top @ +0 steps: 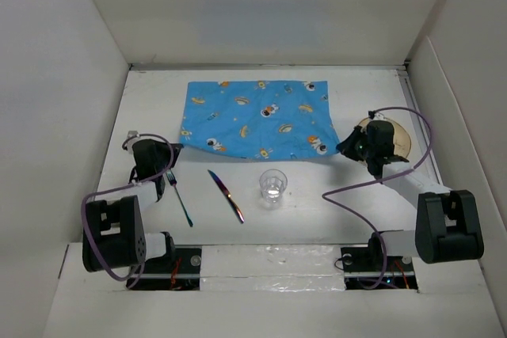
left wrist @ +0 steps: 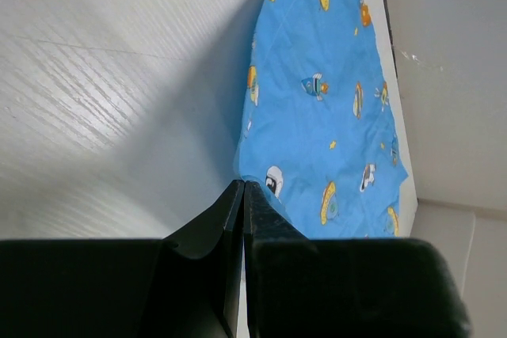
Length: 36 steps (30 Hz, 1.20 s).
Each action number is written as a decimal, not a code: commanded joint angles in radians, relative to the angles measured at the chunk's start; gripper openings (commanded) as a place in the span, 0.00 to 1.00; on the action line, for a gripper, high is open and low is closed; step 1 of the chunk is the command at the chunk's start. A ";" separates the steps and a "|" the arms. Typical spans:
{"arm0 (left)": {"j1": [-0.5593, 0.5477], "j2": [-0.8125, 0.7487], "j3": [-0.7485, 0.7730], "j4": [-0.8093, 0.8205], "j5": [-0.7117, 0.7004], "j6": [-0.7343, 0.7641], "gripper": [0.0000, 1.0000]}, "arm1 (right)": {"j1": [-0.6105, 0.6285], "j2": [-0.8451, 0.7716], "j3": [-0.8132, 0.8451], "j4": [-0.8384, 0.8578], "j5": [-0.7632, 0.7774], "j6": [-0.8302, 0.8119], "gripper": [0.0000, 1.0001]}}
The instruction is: Set the dinner table for one person
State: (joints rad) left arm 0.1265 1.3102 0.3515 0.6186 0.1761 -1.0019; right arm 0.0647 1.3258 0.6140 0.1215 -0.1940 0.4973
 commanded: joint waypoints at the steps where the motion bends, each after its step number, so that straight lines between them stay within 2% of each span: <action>1: 0.007 -0.080 -0.011 -0.062 -0.075 0.063 0.00 | -0.008 -0.055 -0.043 0.033 0.022 -0.008 0.00; 10: 0.007 -0.193 -0.086 -0.129 -0.095 0.126 0.00 | -0.038 -0.079 -0.115 0.027 0.054 -0.011 0.00; 23: 0.007 -0.221 -0.126 -0.141 -0.046 0.174 0.02 | -0.039 -0.135 -0.140 0.001 0.042 -0.011 0.00; 24: 0.007 -0.223 -0.126 -0.141 -0.046 0.177 0.15 | -0.039 -0.140 -0.140 -0.005 0.038 -0.011 0.05; 26: 0.007 -0.227 -0.118 -0.149 -0.043 0.181 0.24 | -0.039 -0.155 -0.143 -0.017 0.036 -0.011 0.11; 30: 0.007 -0.272 -0.111 -0.160 -0.021 0.177 0.47 | -0.039 -0.177 -0.169 -0.010 0.043 -0.002 0.40; 33: 0.007 -0.348 -0.091 -0.174 0.017 0.167 0.50 | -0.048 -0.178 -0.128 -0.048 0.070 -0.011 0.49; 36: -0.020 -0.462 -0.033 -0.213 0.056 0.164 0.48 | -0.048 -0.232 -0.074 -0.094 0.054 -0.003 0.56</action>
State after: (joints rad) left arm 0.1230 0.9413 0.2379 0.4030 0.1776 -0.8429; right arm 0.0254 1.1542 0.4686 0.0471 -0.1490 0.4973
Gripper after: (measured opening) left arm 0.489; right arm 0.546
